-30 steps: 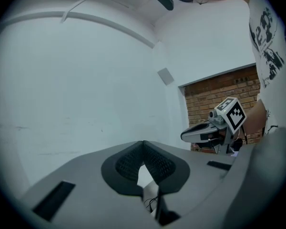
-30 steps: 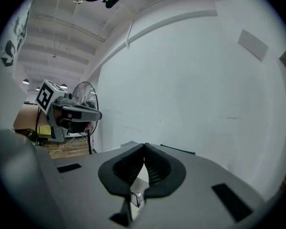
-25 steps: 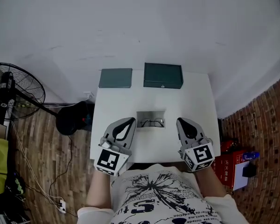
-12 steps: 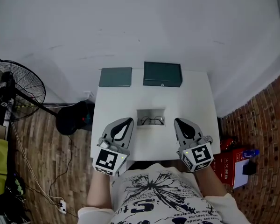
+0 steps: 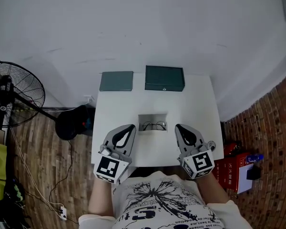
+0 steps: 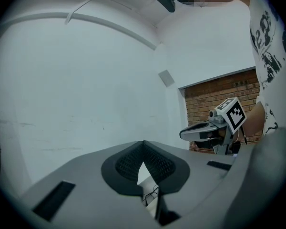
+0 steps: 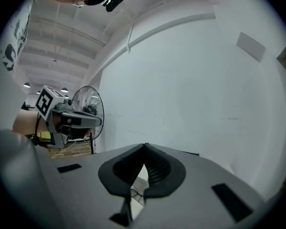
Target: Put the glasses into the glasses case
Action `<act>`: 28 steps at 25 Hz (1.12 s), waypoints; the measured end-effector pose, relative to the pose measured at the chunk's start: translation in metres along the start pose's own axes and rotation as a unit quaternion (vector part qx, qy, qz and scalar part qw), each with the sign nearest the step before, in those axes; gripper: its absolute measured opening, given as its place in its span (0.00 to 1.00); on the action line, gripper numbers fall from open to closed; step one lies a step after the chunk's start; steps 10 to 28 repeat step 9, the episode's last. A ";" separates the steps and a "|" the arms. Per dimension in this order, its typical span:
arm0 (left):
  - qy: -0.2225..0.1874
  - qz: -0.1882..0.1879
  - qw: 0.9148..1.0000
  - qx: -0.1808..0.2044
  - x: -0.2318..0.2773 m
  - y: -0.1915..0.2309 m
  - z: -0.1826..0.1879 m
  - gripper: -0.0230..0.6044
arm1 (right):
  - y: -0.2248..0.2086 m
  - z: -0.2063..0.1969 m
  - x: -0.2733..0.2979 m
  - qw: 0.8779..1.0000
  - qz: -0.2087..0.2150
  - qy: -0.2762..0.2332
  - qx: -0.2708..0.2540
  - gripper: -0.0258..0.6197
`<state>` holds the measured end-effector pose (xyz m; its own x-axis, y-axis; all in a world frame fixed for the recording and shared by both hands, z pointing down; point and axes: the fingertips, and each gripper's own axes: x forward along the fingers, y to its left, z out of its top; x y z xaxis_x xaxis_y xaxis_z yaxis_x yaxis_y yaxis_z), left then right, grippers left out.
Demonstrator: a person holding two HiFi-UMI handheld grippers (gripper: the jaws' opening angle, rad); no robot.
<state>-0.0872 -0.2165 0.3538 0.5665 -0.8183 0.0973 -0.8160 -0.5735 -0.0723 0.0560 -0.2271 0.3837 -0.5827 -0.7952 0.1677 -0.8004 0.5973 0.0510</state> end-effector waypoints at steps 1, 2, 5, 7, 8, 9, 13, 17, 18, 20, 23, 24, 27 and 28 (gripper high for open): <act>0.002 0.000 1.000 -0.002 0.000 0.000 -0.001 0.06 | 0.001 0.000 0.000 1.000 0.001 -0.002 -0.004 0.06; -0.002 0.000 1.000 -0.006 0.000 0.000 0.000 0.06 | 0.001 0.001 -0.001 1.000 0.001 -0.005 -0.008 0.06; -0.013 0.003 1.000 -0.010 0.000 0.000 0.001 0.06 | 0.001 0.003 -0.002 1.000 -0.002 -0.011 -0.011 0.06; -0.005 0.004 1.000 -0.010 0.000 -0.001 0.000 0.06 | -0.001 0.004 -0.003 1.000 -0.006 -0.011 -0.008 0.06; 0.003 0.003 1.000 -0.009 -0.001 -0.001 -0.001 0.06 | -0.002 0.005 -0.003 1.000 -0.007 -0.011 -0.008 0.06; 0.013 0.002 1.000 -0.006 -0.001 -0.002 -0.003 0.06 | -0.003 0.005 -0.003 1.000 -0.009 -0.011 -0.008 0.06; 0.013 0.002 1.000 -0.006 -0.001 -0.002 -0.003 0.06 | -0.003 0.005 -0.003 1.000 -0.009 -0.011 -0.008 0.06; 0.013 0.002 1.000 -0.006 -0.001 -0.002 -0.003 0.06 | -0.003 0.005 -0.003 1.000 -0.009 -0.011 -0.008 0.06; 0.013 0.002 1.000 -0.006 -0.001 -0.002 -0.003 0.06 | -0.003 0.005 -0.003 1.000 -0.009 -0.011 -0.008 0.06; 0.013 0.002 1.000 -0.006 -0.001 -0.002 -0.003 0.06 | -0.003 0.005 -0.003 1.000 -0.009 -0.011 -0.008 0.06; 0.013 0.002 1.000 -0.006 -0.001 -0.002 -0.003 0.06 | -0.003 0.005 -0.003 1.000 -0.009 -0.011 -0.008 0.06; 0.013 0.002 1.000 -0.006 -0.001 -0.002 -0.003 0.06 | -0.003 0.005 -0.003 1.000 -0.009 -0.011 -0.008 0.06; 0.013 0.002 1.000 -0.006 -0.001 -0.002 -0.003 0.06 | -0.003 0.005 -0.003 1.000 -0.009 -0.011 -0.008 0.06; 0.013 0.002 1.000 -0.006 -0.001 -0.002 -0.003 0.06 | -0.003 0.005 -0.003 1.000 -0.009 -0.011 -0.008 0.06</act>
